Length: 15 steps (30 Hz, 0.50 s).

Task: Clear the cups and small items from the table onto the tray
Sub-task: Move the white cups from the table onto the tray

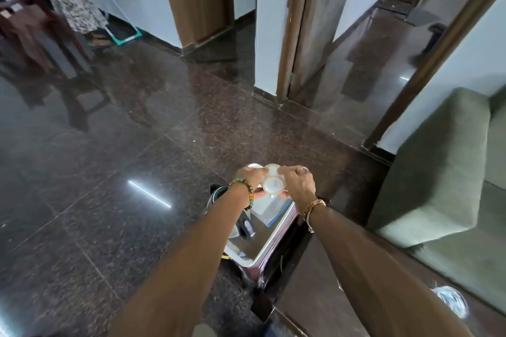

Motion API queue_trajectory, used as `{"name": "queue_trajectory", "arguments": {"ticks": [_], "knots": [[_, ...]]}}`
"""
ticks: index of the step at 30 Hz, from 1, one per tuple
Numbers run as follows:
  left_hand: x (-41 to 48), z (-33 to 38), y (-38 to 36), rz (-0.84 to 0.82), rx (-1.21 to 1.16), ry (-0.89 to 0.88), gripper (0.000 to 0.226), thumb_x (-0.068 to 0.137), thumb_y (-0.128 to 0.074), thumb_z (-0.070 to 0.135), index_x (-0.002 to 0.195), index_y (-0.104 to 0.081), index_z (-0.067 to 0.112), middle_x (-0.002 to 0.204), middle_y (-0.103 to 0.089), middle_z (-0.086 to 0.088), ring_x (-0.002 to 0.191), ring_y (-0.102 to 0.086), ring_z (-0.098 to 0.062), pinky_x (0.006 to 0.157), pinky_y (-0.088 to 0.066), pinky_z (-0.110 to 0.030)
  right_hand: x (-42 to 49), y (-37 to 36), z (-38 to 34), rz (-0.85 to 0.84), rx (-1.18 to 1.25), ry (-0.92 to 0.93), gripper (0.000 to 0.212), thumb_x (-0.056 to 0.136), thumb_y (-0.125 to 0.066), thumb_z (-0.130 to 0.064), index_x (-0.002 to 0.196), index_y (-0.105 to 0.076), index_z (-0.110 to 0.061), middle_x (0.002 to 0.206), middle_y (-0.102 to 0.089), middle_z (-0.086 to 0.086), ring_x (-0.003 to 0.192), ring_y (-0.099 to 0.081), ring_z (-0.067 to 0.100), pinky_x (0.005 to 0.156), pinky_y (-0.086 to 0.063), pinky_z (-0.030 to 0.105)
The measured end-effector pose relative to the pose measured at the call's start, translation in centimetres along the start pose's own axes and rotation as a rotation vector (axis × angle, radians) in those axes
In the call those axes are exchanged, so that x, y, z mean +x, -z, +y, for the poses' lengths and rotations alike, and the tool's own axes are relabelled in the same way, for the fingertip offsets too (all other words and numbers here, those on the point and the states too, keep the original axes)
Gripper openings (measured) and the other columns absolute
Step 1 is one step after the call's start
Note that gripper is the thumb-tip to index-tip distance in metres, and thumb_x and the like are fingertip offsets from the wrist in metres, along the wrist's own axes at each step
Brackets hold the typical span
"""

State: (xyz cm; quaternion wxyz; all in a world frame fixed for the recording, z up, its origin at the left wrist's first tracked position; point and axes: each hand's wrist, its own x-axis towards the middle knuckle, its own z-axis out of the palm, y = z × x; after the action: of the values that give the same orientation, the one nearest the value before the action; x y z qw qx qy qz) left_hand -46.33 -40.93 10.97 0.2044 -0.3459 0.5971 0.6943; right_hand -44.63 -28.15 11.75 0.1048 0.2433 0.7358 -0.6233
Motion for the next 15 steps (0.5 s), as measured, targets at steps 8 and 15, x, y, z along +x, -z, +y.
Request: {"name": "queue_trajectory", "arguments": {"ticks": [8, 15], "knots": [[7.5, 0.6, -1.3, -0.080, 0.123, 0.096, 0.008, 0.083, -0.067, 0.010, 0.085, -0.060, 0.014, 0.094, -0.065, -0.012, 0.090, -0.065, -0.026, 0.072, -0.058, -0.040, 5.5, -1.7, 2.2, 0.106, 0.141, -0.172, 0.013, 0.066, -0.070, -0.031, 0.072, -0.066, -0.019, 0.086, -0.072, 0.010, 0.090, -0.072, 0.035, 0.074, -0.062, 0.057], [15.1, 0.7, -2.4, -0.193, 0.255, 0.167, 0.024, 0.078, -0.069, 0.005, 0.101, -0.064, 0.009, 0.109, -0.066, -0.015, 0.098, -0.065, -0.028, 0.073, -0.060, -0.037, 11.3, -3.3, 5.3, 0.132, 0.291, -0.324, 0.022, 0.082, -0.062, -0.006, 0.103, -0.067, -0.003, 0.108, -0.064, 0.017, 0.097, -0.068, 0.035, 0.088, -0.059, 0.057]]}}
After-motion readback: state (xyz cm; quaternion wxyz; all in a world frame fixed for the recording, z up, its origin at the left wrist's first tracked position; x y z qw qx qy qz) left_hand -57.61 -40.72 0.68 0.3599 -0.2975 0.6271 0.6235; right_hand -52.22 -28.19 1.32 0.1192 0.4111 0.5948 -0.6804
